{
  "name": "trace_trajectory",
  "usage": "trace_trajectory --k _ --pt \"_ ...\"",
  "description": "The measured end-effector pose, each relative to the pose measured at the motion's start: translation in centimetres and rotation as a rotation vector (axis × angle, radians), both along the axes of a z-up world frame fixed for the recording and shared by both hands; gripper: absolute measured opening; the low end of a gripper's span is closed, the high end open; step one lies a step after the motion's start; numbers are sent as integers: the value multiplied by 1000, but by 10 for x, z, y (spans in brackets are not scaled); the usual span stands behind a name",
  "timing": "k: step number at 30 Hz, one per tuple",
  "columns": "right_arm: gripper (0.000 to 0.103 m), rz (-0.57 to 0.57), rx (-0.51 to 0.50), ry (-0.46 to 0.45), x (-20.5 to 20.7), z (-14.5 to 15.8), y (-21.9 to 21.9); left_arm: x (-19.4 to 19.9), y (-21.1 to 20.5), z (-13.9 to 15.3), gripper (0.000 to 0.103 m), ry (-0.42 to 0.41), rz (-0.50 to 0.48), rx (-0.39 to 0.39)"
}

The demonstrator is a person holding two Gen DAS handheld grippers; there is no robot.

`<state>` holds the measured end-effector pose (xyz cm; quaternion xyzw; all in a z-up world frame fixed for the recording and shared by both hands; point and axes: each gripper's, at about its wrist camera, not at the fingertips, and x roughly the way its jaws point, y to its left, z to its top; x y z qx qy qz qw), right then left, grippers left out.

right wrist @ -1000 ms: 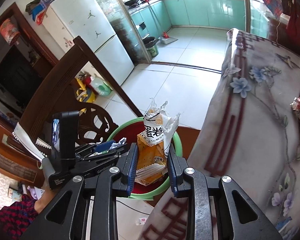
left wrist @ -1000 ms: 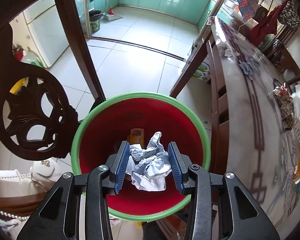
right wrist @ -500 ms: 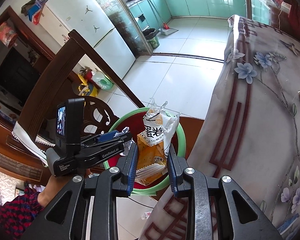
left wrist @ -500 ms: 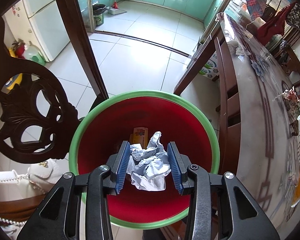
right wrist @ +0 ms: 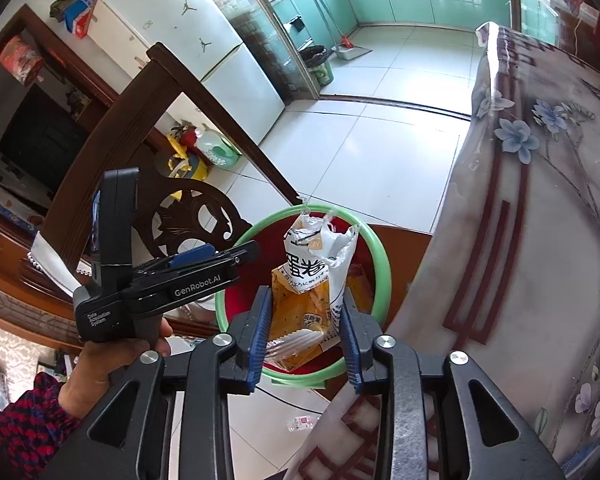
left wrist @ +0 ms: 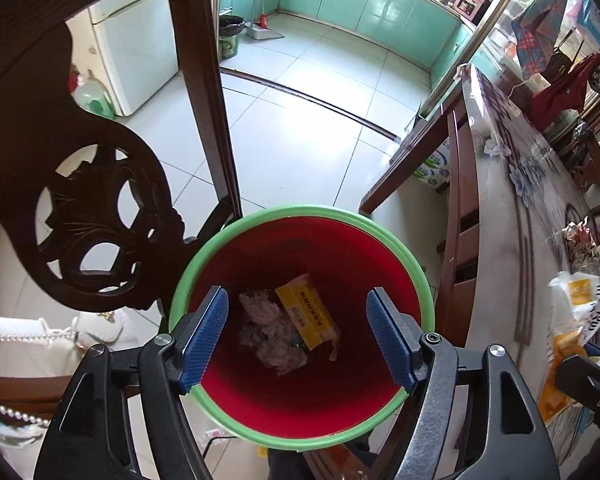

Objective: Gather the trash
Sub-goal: 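Open the left gripper over the bucket while the right drops the snack bag in, then grasp the brown Baisha cigarette pack with the left gripper while the right grasps crumpled brown paper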

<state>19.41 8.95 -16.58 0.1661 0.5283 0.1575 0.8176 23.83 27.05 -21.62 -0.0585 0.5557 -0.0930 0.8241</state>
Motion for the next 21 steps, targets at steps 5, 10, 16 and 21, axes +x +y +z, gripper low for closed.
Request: trace_trajectory --k 5,10,16,21 --pt "59 25 23 -40 0 5 9 -2 2 7 72 -5 16 -17" --pt "59 22 20 -52 -7 12 8 -9 -3 19 72 -35 0 -19" --pt "59 -72 7 -59 -21 22 -20 -14 -25 34 72 -77 -71 -19" --pt "59 -145 -58 -97 -39 39 -46 -21 -44 42 73 -90 -116 -36"
